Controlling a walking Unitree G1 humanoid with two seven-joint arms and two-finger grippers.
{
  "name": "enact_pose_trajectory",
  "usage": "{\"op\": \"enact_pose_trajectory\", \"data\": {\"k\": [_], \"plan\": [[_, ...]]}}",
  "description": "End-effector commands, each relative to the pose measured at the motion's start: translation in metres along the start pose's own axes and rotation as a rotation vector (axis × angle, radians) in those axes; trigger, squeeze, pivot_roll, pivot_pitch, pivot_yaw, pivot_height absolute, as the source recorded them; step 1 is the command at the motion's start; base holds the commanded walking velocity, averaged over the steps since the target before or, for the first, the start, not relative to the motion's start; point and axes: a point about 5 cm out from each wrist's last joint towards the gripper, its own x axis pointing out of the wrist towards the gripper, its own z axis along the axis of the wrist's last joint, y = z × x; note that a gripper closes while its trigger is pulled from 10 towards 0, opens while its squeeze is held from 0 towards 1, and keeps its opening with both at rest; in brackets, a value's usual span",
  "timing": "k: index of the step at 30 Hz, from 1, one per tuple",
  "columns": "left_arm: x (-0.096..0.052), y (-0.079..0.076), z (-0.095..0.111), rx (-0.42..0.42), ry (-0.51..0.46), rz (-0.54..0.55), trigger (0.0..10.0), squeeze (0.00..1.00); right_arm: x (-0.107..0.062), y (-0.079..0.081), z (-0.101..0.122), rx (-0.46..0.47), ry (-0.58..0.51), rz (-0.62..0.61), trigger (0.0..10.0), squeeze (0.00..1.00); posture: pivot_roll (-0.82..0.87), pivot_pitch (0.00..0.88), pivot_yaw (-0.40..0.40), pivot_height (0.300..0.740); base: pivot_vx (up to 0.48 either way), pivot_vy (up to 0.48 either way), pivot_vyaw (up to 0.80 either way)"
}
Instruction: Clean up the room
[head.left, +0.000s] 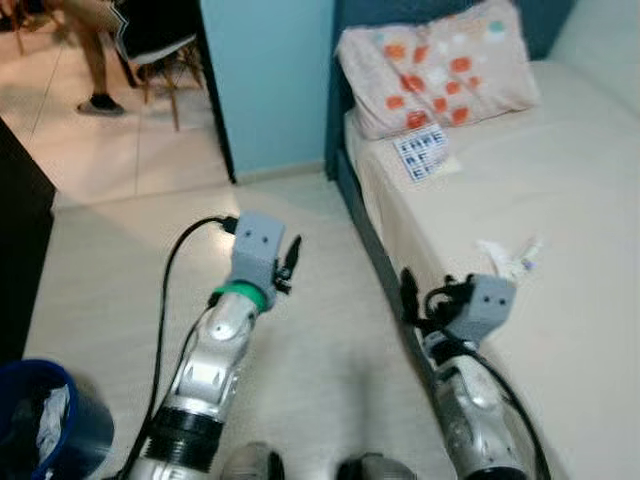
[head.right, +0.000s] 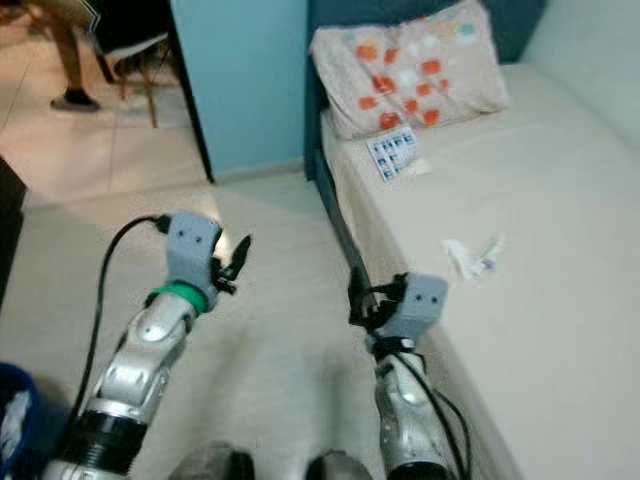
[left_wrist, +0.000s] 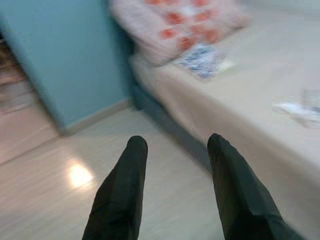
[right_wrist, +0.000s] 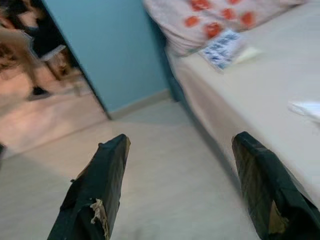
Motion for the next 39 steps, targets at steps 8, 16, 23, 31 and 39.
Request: {"op": "enact_pose_trajectory", "data": {"k": [8, 16, 23, 31, 39], "plan": [[-0.0049, 0.0072, -0.0084, 0.016, 0.032, 0.022, 10.0, 0.00, -0.0042, 0.0033, -0.0089, 0.009, 0.032, 0.001, 10.0, 0.00, 0.06, 0.056, 0.023, 0.736, -0.381, 0.000, 0.00], [-0.0068, 0.0081, -0.0094, 0.022, 0.035, 0.025, 10.0, 0.00, -0.0050, 0.0034, -0.0112, 0.010, 0.039, 0.002, 10.0, 0.00, 0.06, 0.062, 0.023, 0.736, -0.406, 0.000, 0.00], [-0.0071, 0.0091, -0.0106, 0.027, 0.038, 0.026, 10.0, 0.00, -0.0051, 0.0028, -0.0118, 0.008, 0.041, 0.000, 10.0, 0.00, 0.06, 0.063, 0.023, 0.736, -0.425, 0.000, 0.00], [-0.0087, 0.0090, -0.0129, 0.030, 0.046, 0.025, 10.0, 0.00, -0.0065, 0.0029, -0.0125, 0.007, 0.042, 0.000, 10.0, 0.00, 0.06, 0.067, 0.024, 0.736, -0.433, 0.000, 0.00], [-0.0092, 0.0115, -0.0168, 0.023, 0.075, 0.031, 10.0, 0.00, -0.0067, 0.0030, -0.0132, 0.021, 0.046, -0.004, 10.0, 0.00, 0.06, 0.070, 0.026, 0.736, -0.201, 0.000, -0.40]]}}
